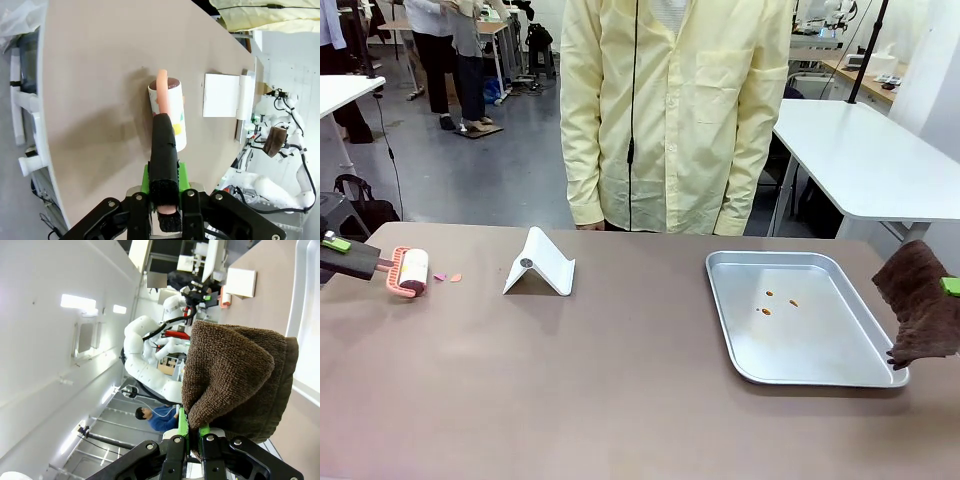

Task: Clean the surface of the table.
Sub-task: If a person points to the right, clean the right side of the table with your right hand, and if they point to the left, clean the left side with your left hand.

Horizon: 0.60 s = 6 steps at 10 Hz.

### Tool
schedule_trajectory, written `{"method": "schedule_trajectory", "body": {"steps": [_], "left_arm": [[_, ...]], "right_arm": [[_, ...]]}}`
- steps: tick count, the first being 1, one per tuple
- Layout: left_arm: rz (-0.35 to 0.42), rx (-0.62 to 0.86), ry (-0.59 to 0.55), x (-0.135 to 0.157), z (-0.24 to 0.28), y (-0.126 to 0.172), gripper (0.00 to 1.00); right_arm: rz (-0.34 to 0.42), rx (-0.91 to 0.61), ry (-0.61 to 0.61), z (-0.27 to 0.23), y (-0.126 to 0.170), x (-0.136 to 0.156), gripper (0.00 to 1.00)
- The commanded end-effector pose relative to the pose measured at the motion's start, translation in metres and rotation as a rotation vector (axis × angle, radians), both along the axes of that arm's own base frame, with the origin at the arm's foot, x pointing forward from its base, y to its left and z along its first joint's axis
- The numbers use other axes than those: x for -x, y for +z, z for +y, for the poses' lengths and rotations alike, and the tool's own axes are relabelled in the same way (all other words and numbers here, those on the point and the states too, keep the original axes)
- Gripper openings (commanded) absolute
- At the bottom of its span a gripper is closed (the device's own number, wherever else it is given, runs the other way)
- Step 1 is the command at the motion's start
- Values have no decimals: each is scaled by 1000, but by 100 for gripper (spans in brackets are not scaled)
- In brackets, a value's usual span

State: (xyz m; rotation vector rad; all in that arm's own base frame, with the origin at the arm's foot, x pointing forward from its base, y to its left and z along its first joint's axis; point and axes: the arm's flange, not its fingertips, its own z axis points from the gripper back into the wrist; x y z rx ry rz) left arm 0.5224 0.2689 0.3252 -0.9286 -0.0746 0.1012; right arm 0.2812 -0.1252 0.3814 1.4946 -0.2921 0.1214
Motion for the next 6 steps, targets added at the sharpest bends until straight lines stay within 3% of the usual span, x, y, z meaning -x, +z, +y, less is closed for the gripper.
{"method": "schedule_trajectory", "body": {"steps": [1, 6], "left_arm": [[59, -78, -24, -3, -27, -9, 22], [130, -109, -112, -22, -115, -9, 22]], "right_arm": [[15, -15, -8, 1, 7, 0, 0], [15, -15, -8, 1, 7, 0, 0]]}}
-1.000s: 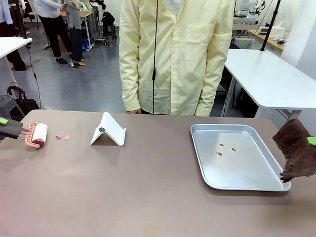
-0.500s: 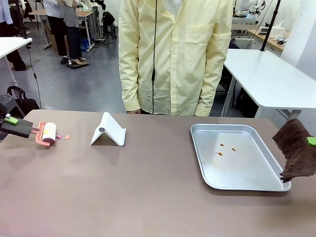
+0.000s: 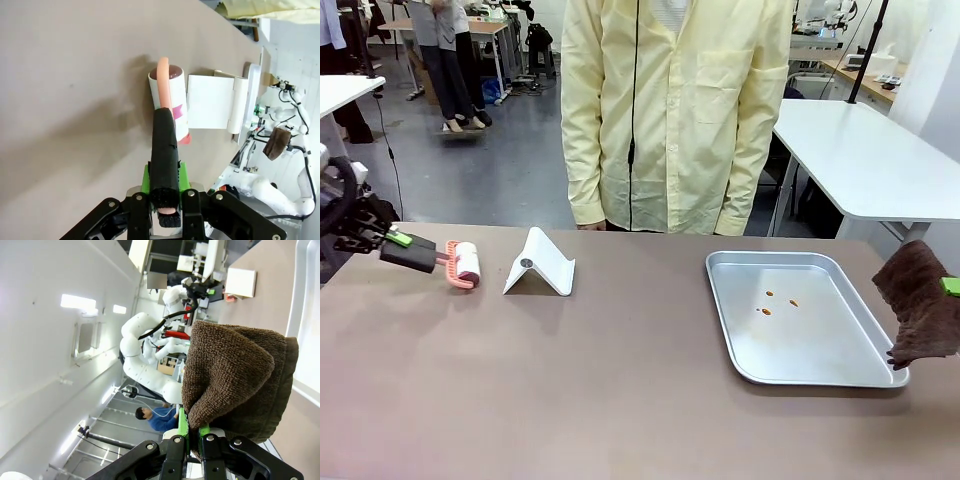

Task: Clean the surface of the table.
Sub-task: If a person points to the right, clean the right side of the table with your right hand, and if they point to the left, clean the left side with your left hand.

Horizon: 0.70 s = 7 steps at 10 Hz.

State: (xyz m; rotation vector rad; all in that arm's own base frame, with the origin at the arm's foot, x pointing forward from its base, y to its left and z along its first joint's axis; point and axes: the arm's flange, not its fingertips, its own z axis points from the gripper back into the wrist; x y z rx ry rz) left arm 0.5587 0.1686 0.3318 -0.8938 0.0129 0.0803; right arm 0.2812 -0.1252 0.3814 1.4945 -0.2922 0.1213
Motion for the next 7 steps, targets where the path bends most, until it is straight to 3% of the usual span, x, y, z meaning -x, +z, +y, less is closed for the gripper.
{"method": "schedule_trajectory", "body": {"steps": [1, 5, 7], "left_arm": [[63, -87, -80, 13, -26, -17, 22], [12, -15, -76, 17, -32, -3, 22], [-60, 96, -68, 35, -24, 26, 22]], "right_arm": [[15, -15, -8, 1, 7, 0, 0], [15, -15, -8, 1, 7, 0, 0], [15, -15, -8, 1, 7, 0, 0]]}}
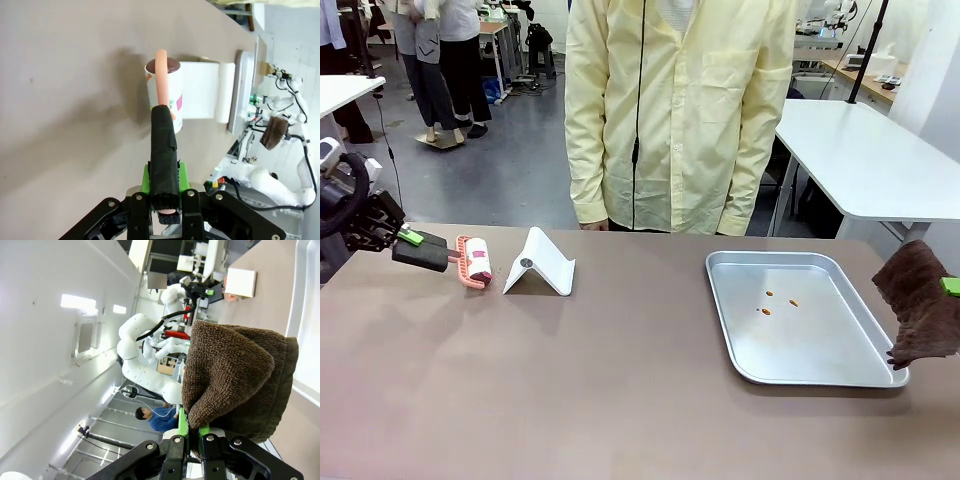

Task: Clean the surface of the table.
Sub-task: If a person points to the right, clean the right side of the table with your right hand, and if they point to the left, clean the left side with your left hand.

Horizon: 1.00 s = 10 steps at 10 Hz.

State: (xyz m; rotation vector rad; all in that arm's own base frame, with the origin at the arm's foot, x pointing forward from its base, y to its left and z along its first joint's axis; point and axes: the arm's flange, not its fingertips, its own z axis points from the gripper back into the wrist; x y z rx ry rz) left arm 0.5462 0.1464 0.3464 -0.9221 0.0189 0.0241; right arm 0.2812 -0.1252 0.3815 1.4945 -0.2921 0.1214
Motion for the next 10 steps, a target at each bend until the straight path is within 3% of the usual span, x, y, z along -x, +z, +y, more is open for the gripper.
{"method": "schedule_trajectory", "body": {"steps": [1, 3, 5, 6, 7, 10], "left_arm": [[-112, 147, -17, 42, 3, 38, 22], [-207, 247, -36, 90, 19, 82, 22], [-225, 276, -56, 150, 42, 103, 22], [-214, 345, -121, 182, 53, 107, 22], [-242, 357, -128, 213, 66, 108, 22], [-228, 429, -144, 284, 94, 86, 22]], "right_arm": [[15, -15, -8, 1, 7, 0, 0], [15, -15, -8, 1, 7, 0, 0], [15, -15, -8, 1, 7, 0, 0], [15, -15, -8, 1, 7, 0, 0], [15, -15, -8, 1, 7, 0, 0], [15, -15, -8, 1, 7, 0, 0]]}}
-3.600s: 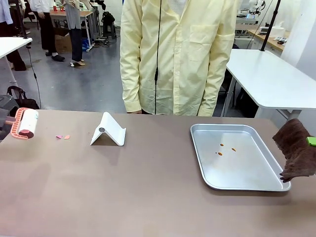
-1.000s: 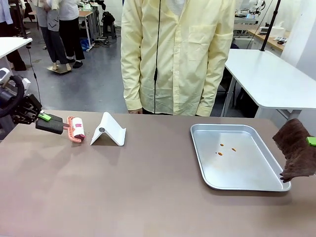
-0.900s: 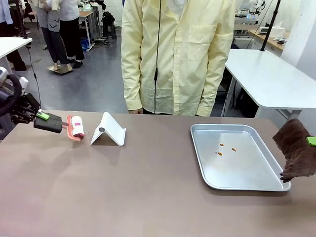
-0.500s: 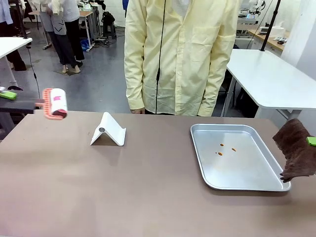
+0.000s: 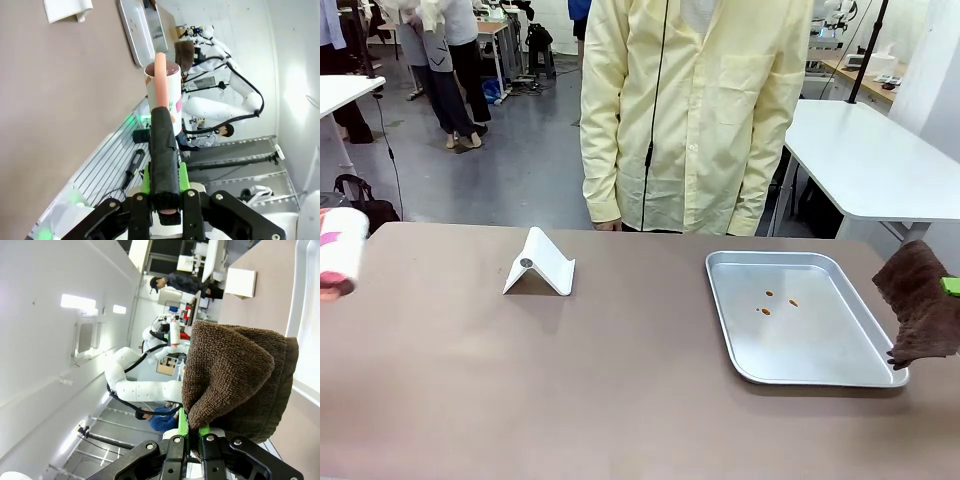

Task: Clean the surface of the table.
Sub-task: If a person points to the right, clean the right side of the table with your right hand, and if they point to the left, clean the left side with your left hand.

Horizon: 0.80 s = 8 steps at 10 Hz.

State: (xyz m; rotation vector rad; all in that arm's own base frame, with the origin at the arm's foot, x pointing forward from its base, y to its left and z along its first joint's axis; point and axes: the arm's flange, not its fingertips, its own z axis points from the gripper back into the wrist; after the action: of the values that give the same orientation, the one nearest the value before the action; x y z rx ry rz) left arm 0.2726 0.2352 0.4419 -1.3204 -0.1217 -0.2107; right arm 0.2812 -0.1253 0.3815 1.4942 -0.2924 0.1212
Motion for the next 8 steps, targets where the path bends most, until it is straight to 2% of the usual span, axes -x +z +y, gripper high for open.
{"method": "schedule_trajectory", "body": {"steps": [1, 2, 3, 8], "left_arm": [[6, 55, -13, 19, 10, -19, 22], [36, 63, 18, 20, 11, -25, 22], [10, 20, -1, 17, 7, -11, 22], [10, 20, -1, 17, 7, -11, 22]], "right_arm": [[15, -16, -8, 1, 7, 0, 0], [15, -16, -8, 1, 7, 0, 0], [15, -16, -8, 1, 7, 0, 0], [15, -16, -8, 1, 7, 0, 0]]}}
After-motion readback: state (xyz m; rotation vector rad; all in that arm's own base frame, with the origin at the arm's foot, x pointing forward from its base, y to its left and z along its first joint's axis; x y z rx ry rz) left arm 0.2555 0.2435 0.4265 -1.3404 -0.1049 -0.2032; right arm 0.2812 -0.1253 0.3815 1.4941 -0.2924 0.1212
